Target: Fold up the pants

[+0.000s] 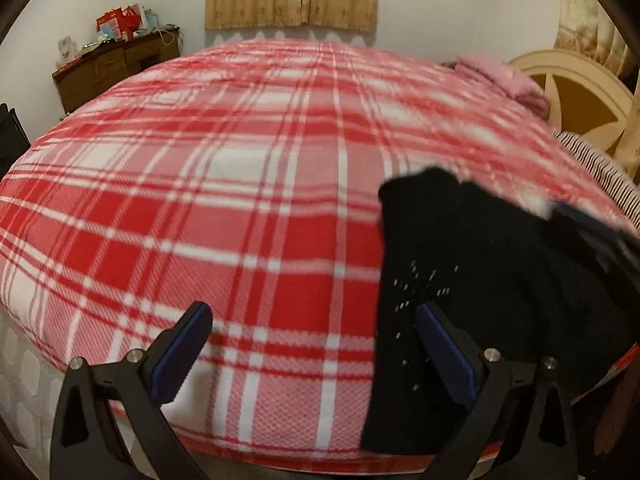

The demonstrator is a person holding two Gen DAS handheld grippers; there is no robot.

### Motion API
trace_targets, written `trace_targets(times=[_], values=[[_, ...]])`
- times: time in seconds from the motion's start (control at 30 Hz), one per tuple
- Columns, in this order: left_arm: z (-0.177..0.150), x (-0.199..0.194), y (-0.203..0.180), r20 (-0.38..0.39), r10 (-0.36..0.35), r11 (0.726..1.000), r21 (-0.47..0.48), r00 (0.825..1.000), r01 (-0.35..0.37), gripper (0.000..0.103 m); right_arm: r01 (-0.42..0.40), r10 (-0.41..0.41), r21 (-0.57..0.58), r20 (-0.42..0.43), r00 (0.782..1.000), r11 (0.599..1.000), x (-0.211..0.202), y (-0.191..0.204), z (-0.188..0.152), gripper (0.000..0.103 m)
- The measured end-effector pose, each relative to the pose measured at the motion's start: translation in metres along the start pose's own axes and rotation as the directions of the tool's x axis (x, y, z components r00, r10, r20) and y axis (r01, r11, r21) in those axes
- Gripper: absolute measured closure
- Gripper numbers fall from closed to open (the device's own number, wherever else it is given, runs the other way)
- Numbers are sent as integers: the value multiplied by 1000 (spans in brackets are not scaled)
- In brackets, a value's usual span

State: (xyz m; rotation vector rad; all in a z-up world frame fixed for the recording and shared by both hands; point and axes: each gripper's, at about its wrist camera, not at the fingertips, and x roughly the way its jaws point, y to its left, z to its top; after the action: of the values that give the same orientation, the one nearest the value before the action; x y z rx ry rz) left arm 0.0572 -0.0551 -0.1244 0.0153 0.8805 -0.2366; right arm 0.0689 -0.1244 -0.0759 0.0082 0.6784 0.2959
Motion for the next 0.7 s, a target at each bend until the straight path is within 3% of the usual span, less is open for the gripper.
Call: trace_targets(times=[0.1,0.13,0.27,0.43,0.57,0.63,0.7], values=[[-6,6,2,-26,17,1000,1,1000,-17,0,-27,26,-9,-103,994,1000,52,7,11,80],[-8,7,4,-30,15,1000,-4,999,-15,0,3,-7,-23,-174,985,1000,76,7,10,80],[-13,7,2,-9,38,999,10,999,-38,0,46,-60,-77,-190,980,996,97,16,23,77],[-15,6,1,-4,44,999,9,999,-44,0,20,-19,4,-212,977,1000,109,3,33,75],[-16,5,3,-2,26,1000,14,1000,-26,0,-39,61,171,-127,990,985,85,-16,35,75],[-16,4,3,-1,19,1000,16,1000,-19,0,-73,81,260,-21,997,963,50,-30,34,75],[-17,4,3,-2,19,1000,15,1000,-19,0,-78,75,284,21,997,956,22,-38,31,75]])
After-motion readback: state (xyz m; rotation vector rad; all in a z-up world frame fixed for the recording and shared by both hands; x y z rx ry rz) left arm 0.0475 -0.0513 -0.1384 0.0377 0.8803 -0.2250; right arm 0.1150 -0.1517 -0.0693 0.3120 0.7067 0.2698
